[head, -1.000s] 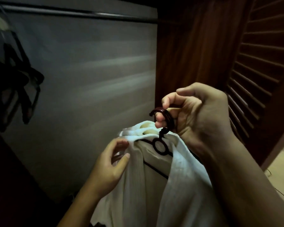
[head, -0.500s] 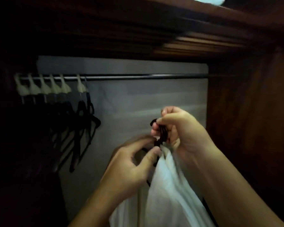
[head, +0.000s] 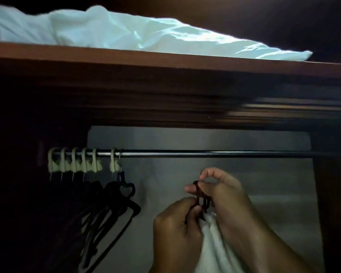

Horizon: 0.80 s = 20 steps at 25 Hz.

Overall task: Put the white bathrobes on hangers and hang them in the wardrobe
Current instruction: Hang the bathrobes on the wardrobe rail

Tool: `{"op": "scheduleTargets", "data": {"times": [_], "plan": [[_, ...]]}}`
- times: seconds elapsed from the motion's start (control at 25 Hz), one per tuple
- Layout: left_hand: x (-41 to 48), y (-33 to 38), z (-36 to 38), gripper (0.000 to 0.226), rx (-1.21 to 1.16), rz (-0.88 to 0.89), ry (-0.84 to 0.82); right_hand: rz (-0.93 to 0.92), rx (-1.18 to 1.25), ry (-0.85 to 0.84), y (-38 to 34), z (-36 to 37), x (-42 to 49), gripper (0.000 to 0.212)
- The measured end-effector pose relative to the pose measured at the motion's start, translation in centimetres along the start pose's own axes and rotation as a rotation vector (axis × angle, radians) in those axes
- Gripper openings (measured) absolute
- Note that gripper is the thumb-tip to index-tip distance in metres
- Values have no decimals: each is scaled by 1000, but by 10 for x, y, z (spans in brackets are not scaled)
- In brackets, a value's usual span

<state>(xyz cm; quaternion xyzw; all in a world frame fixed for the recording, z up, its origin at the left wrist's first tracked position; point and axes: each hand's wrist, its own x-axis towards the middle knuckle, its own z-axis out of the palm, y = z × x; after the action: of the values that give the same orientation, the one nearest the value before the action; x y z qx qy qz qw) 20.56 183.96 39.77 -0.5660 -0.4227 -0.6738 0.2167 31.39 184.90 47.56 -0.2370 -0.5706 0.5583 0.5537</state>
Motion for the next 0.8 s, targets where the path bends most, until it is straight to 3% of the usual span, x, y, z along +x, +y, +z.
{"op": "scheduleTargets", "data": {"times": [0.12,0.28,0.48,0.68,0.8], "plan": [[24,-18,4,17,-66,-215,124,-62,-65,77,-4,-12,29,26],[91,-48,-9,30,-125,-381,143,-56,-2,46,-7,-27,60,30],[170,-64,-27,19,74,-374,164,-68,26,72,4,-36,85,34],[137,-83,-25,28,246,-429,29,-79,7,59,13,-47,89,38],[136,-82,-32,22,380,-455,0,-61,-17,34,18,-51,88,37]]}}
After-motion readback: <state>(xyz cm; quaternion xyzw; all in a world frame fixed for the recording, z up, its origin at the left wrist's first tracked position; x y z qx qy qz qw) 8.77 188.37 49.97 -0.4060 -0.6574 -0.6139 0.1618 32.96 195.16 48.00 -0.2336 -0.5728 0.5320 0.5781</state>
